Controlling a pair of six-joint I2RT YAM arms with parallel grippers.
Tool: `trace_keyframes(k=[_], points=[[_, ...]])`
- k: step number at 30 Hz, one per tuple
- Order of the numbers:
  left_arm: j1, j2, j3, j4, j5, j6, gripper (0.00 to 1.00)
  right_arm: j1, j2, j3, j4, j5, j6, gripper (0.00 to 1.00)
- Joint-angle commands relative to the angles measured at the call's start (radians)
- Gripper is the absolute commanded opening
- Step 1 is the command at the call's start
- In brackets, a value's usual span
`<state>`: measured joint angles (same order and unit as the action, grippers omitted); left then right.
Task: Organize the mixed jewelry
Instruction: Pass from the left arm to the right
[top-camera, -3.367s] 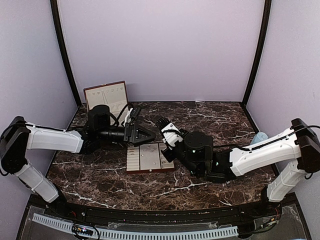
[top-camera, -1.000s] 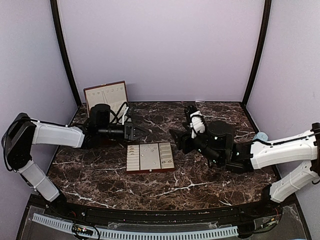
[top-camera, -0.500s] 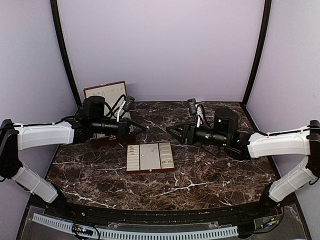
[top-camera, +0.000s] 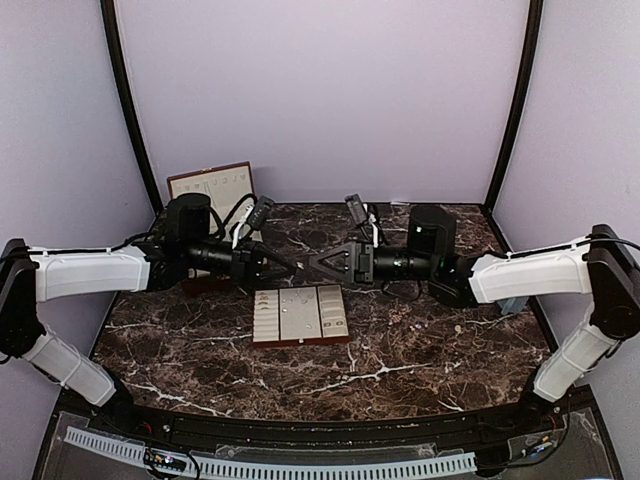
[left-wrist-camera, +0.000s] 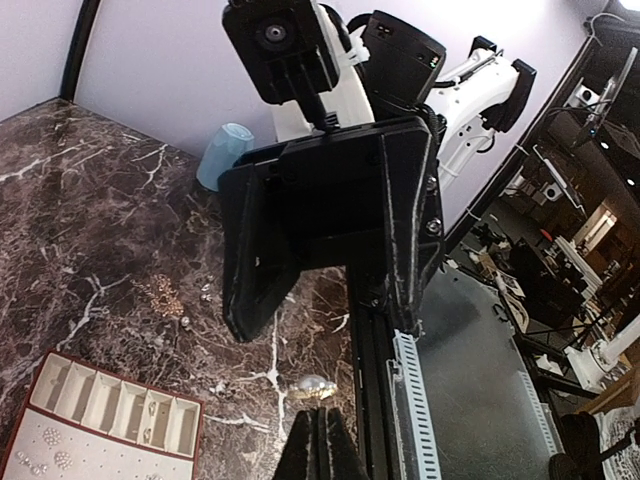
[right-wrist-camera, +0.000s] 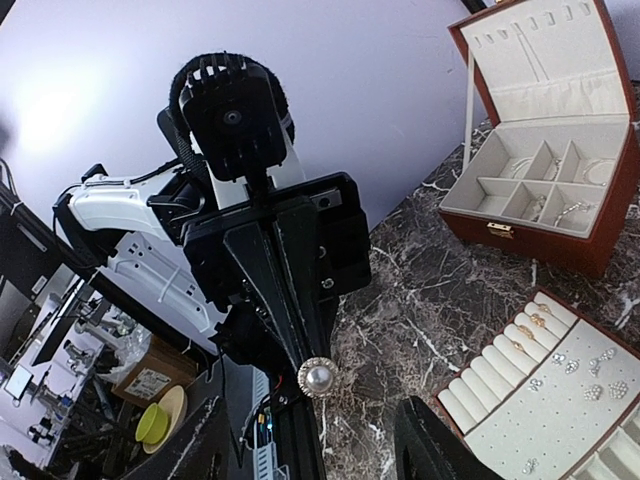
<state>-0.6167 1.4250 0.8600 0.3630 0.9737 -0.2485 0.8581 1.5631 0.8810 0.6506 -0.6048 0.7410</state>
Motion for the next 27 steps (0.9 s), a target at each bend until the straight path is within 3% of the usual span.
trace_keyframes(k=[1,5,12,27], points=[[-0.011,0.006,-0.003,0.063,0.112,-0.035,0.00,-0.001,0.017,0.039,0.028,-0.074,0.001,0.56],[-0.020,0.029,0.011,0.068,0.152,-0.054,0.00,0.010,0.024,0.057,-0.007,-0.089,-0.033,0.54],[-0.025,0.047,0.014,0.083,0.172,-0.073,0.00,0.031,0.026,0.087,-0.078,-0.079,-0.096,0.39],[-0.027,0.047,0.010,0.099,0.173,-0.087,0.00,0.053,0.035,0.111,-0.141,-0.076,-0.144,0.34]])
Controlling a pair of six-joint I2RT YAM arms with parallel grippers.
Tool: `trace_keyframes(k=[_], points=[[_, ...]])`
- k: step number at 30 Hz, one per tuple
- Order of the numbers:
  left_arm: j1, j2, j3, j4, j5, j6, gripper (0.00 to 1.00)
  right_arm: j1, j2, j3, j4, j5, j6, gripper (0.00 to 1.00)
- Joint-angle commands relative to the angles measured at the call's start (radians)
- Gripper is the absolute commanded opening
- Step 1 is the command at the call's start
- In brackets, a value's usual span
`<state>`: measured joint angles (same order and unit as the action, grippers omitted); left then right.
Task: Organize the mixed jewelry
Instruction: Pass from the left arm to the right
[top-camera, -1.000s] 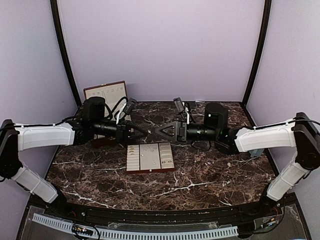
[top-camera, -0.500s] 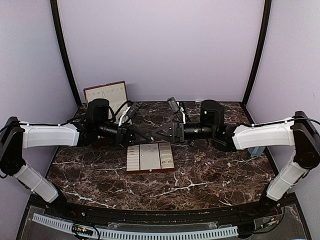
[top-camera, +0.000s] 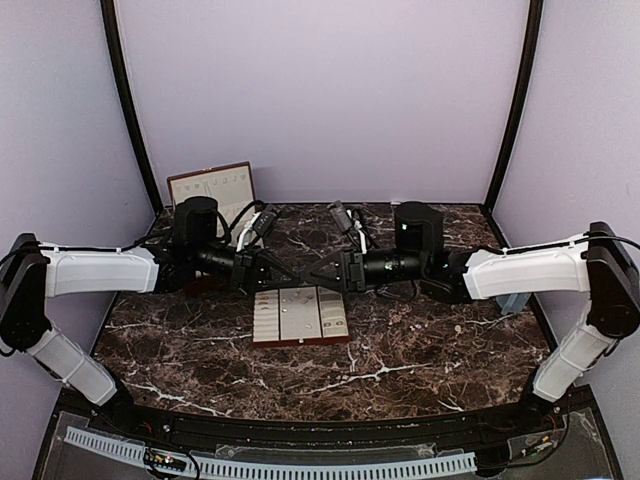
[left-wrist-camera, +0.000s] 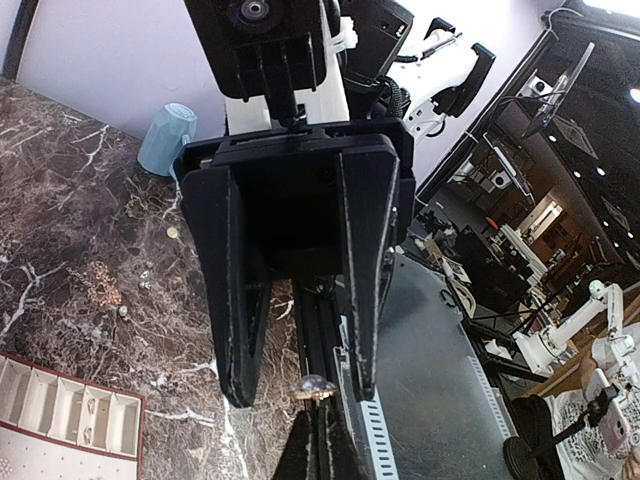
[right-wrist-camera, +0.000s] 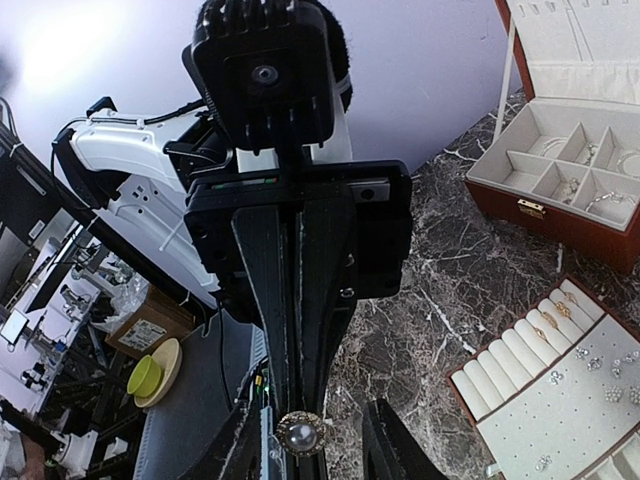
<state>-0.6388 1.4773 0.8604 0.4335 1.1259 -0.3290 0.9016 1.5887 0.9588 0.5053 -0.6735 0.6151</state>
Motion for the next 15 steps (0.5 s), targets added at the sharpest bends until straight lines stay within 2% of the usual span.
trace_keyframes(k=[1,9,15], points=[[-0.005,-0.006,0.009,0.028,0.021,-0.007,0.00,0.010,0.008,0.033,0.003,-0.008,-0.018,0.32],[-0.005,-0.008,0.005,0.030,0.013,-0.010,0.00,0.011,0.003,0.027,0.002,-0.006,-0.021,0.20],[-0.005,-0.008,0.004,0.031,0.008,-0.009,0.00,0.011,-0.008,0.014,0.005,0.011,-0.023,0.16]])
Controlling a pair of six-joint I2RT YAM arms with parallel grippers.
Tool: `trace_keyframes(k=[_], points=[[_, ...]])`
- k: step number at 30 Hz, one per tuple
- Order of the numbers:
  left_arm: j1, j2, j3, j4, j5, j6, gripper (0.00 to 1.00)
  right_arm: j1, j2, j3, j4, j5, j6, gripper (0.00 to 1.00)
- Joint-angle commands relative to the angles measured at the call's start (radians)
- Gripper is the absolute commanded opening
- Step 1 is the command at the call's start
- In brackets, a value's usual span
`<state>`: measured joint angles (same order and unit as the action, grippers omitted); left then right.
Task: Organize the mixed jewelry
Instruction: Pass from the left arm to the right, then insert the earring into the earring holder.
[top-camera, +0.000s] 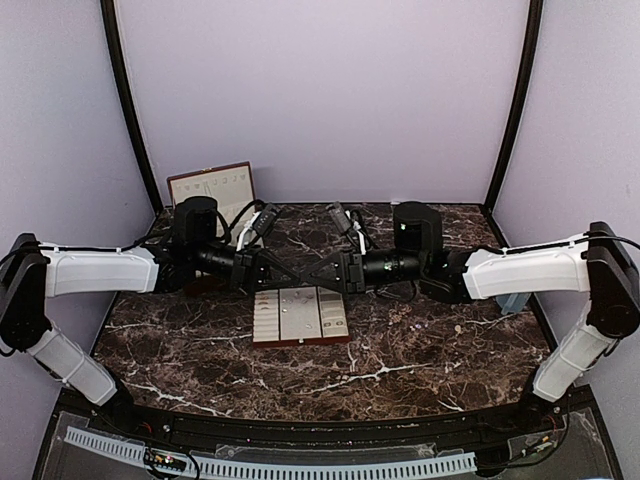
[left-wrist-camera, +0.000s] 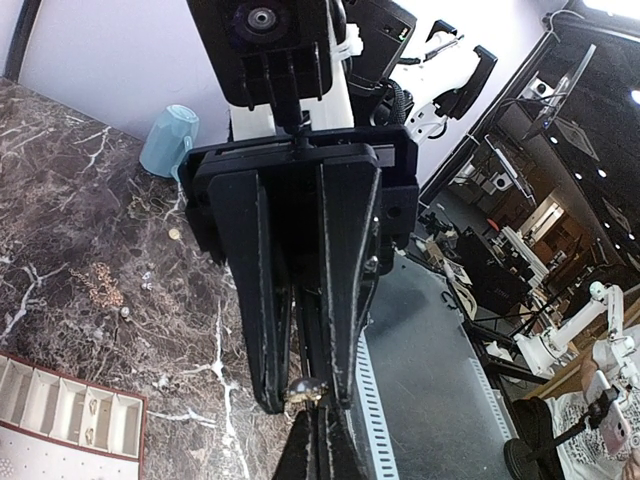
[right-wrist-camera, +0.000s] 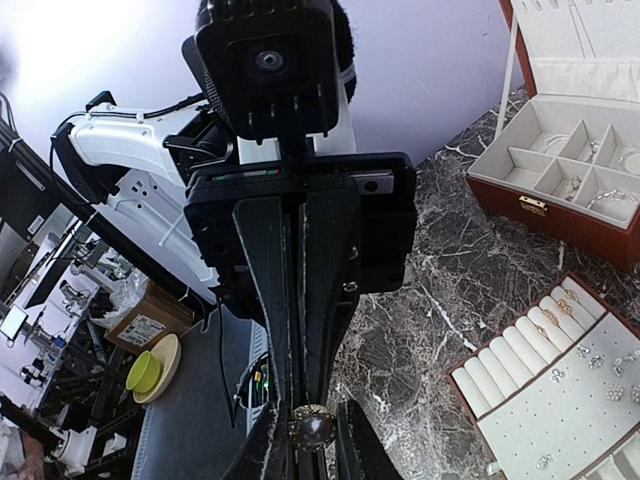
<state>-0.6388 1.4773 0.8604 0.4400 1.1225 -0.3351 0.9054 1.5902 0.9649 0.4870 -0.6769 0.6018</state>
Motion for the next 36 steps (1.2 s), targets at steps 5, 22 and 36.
trace_keyframes(k=[5,22,36], points=[[-0.004,-0.007,0.004,0.011,-0.001,0.006,0.00,0.005,-0.028,-0.008,0.034,0.038,-0.009,0.12],[0.065,-0.193,-0.011,-0.173,-0.272,0.169,0.64,-0.045,-0.059,-0.078,-0.088,0.135,-0.098,0.10],[0.179,-0.368,-0.013,-0.341,-0.696,0.226,0.70,0.032,0.125,0.052,-0.415,0.360,-0.249,0.10]])
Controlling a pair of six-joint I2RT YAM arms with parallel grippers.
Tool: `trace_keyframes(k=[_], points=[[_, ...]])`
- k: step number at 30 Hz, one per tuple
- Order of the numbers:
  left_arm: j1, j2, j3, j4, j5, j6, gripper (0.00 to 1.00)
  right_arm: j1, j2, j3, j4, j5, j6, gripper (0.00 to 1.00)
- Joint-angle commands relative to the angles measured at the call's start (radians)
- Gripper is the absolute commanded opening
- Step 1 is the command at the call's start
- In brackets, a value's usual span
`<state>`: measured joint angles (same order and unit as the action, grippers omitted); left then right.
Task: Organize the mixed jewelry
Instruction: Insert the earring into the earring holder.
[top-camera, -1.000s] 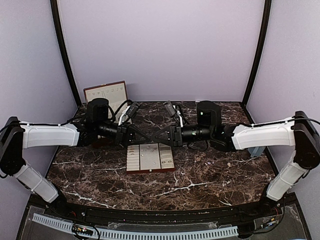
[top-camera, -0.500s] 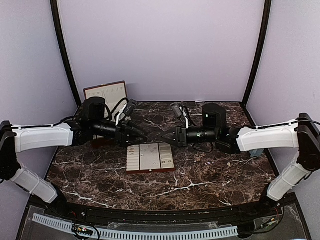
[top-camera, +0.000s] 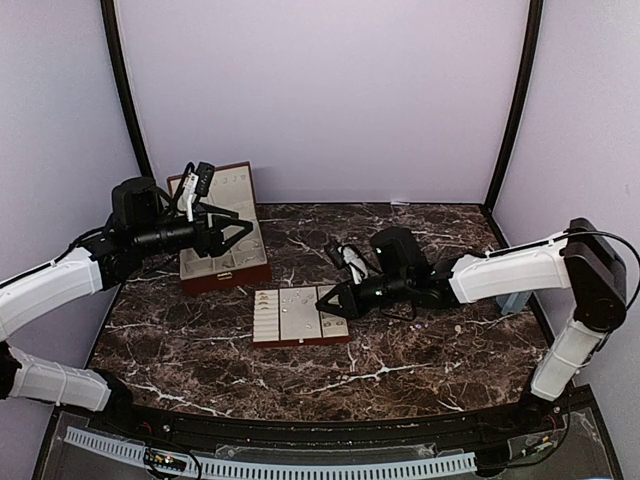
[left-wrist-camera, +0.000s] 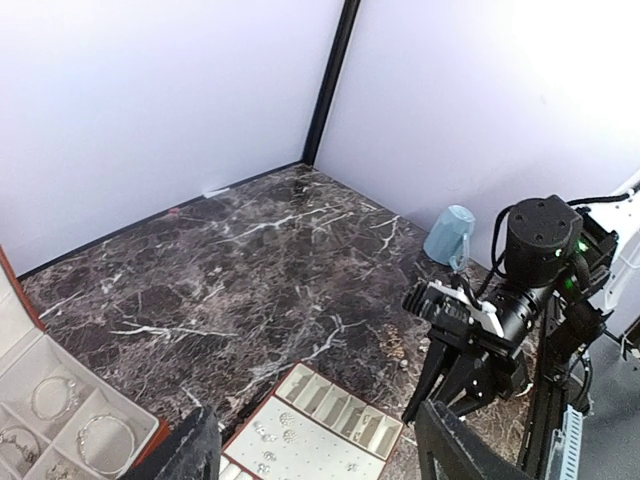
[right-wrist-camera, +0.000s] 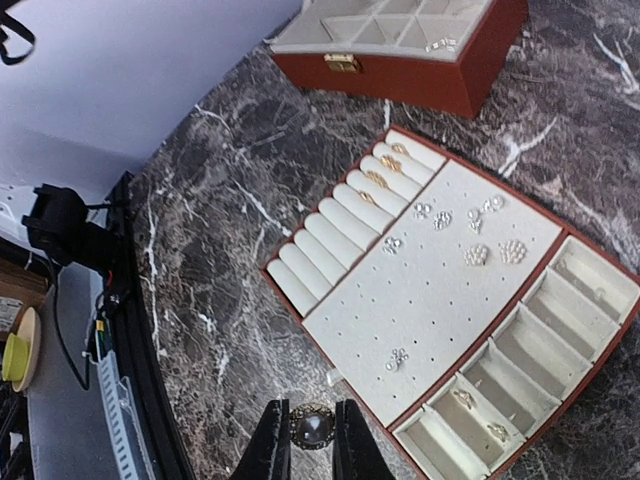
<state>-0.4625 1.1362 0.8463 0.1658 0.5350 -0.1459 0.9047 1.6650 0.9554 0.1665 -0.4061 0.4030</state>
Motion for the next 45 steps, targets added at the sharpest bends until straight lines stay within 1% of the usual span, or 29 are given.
trace_keyframes(k=[1,7,15,45], points=[[0.002,-0.029,0.002,-0.077,-0.119,0.036,0.70,0.043,0.067,0.077,-0.115,0.105,-0.058,0.10],[0.002,-0.029,0.010,-0.092,-0.127,0.031,0.70,0.084,0.146,0.132,-0.181,0.160,-0.076,0.09],[0.003,-0.026,0.016,-0.101,-0.132,0.022,0.70,0.090,0.195,0.169,-0.245,0.205,-0.081,0.09],[0.003,-0.035,0.016,-0.100,-0.132,0.021,0.70,0.098,0.254,0.213,-0.280,0.258,-0.094,0.08]])
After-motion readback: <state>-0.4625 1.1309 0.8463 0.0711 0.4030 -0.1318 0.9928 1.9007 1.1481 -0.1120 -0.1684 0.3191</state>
